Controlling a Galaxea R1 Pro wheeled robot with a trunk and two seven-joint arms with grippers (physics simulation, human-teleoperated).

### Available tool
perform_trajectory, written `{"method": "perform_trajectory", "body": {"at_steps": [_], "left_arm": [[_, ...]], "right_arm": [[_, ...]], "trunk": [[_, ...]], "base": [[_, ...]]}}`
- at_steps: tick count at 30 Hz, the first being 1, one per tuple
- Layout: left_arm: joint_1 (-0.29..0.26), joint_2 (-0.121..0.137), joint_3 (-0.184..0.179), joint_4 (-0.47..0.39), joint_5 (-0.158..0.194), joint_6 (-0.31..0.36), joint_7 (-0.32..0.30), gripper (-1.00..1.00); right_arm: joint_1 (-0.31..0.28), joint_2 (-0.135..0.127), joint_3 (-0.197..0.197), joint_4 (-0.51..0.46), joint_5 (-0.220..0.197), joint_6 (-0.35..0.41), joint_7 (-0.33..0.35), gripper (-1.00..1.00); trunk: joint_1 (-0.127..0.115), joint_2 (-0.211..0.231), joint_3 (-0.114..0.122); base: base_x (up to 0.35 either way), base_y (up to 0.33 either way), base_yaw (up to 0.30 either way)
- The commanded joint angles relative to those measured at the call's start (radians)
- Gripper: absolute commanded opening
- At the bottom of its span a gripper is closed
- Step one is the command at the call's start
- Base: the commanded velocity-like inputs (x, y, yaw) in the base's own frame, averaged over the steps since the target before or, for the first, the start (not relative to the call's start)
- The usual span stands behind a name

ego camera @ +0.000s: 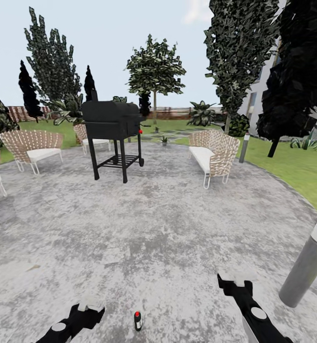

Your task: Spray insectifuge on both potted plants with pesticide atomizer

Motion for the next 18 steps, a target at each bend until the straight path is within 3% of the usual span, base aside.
{"method": "perform_trajectory", "body": {"at_steps": [1,4,7,12,18], "left_arm": [[-0.001,0.001,0.002,-0.001,-0.010,0.017,-0.002,1.00],[-0.004,0.001,0.002,-0.018,-0.008,0.081,-0.005,1.00],[-0.003,-0.005,0.001,-0.025,-0.013,0.090,-0.005,1.00],[0.000,-0.007,-0.004,-0.027,-0.015,0.039,-0.005,1.00],[0.001,-0.007,-0.005,-0.027,-0.015,0.029,-0.005,1.00]], "right_arm": [[-0.001,0.001,0.000,0.002,0.000,-0.003,-0.001,1.00],[-0.001,0.004,0.000,0.004,-0.001,-0.004,-0.002,1.00],[-0.001,0.005,0.000,0.007,-0.001,-0.004,-0.002,1.00],[-0.001,0.005,-0.001,0.006,0.000,-0.005,-0.001,1.00],[-0.001,0.004,-0.003,0.002,0.001,-0.003,0.000,1.00]], "trunk": [[0.000,0.000,-0.001],[0.000,0.000,-0.001],[0.000,0.000,-0.001],[0.000,0.000,-0.001],[0.023,-0.042,-0.020]], "base": [[0.000,0.000,-0.284],[0.000,0.000,-0.138],[0.000,0.000,-0.025],[0.000,0.000,-0.002],[0.000,0.000,0.000]]}}
